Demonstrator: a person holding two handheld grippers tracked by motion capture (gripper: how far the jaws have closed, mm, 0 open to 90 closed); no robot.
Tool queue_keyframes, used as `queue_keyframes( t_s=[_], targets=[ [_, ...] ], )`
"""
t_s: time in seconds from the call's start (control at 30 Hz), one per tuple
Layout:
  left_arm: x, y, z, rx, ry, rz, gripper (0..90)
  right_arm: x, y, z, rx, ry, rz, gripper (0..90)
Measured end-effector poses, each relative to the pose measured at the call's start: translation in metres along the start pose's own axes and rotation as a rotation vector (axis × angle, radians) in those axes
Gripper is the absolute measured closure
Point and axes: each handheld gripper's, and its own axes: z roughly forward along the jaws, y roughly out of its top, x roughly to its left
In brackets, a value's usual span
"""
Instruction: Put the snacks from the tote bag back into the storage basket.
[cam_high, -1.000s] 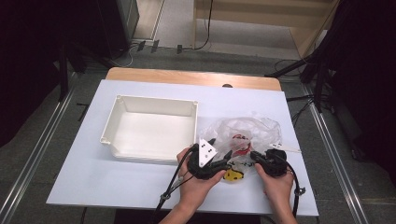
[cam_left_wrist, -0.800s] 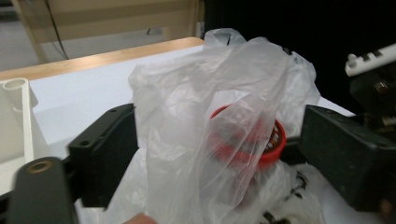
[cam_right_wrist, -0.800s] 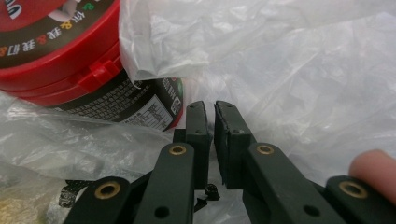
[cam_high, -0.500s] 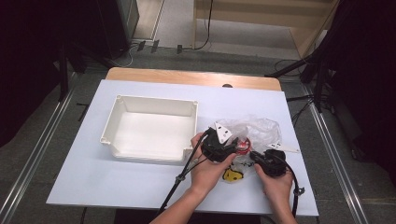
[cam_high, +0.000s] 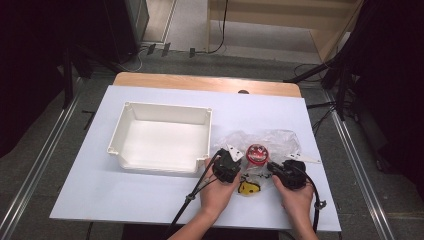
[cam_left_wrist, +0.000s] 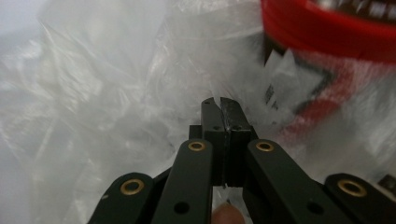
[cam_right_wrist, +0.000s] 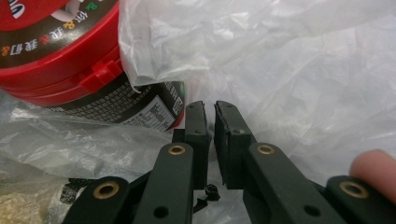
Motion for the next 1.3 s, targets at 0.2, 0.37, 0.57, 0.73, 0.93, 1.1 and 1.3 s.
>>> queue_keyframes(
  t_s=[0.2, 0.37, 0.57, 0.73, 0.93, 1.1, 1.3],
  targets=[
    [0.001, -0.002, -0.001, -0.009, -0.007, -0.002, 90.0, 0.003, -0.004, -0.013, -0.096, 0.000, -0.016, 81.9],
    [0.004, -0.005, -0.004, -0.022, -0.046, -0.022, 89.2, 0.017, 0.001, -0.045, -0.299, -0.106, -0.073, 82.9],
    [0.003, -0.005, -0.004, -0.023, -0.044, -0.018, 88.7, 0.021, 0.020, -0.049, -0.380, -0.081, -0.106, 81.5],
    [0.002, -0.005, -0.004, -0.023, -0.043, -0.010, 88.7, 0.000, 0.015, -0.012, -0.171, -0.048, -0.006, 82.4],
    [0.002, -0.005, -0.004, -0.023, -0.042, -0.014, 88.8, -0.022, 0.011, 0.002, -0.008, -0.056, 0.072, 84.5],
    [0.003, -0.006, -0.004, -0.022, -0.048, -0.021, 88.8, -0.020, 0.009, -0.004, -0.058, -0.085, 0.037, 81.2],
    [0.004, -0.005, -0.004, -0.020, -0.052, -0.022, 89.0, -0.010, 0.011, -0.034, -0.248, -0.104, -0.020, 66.0]
  ],
)
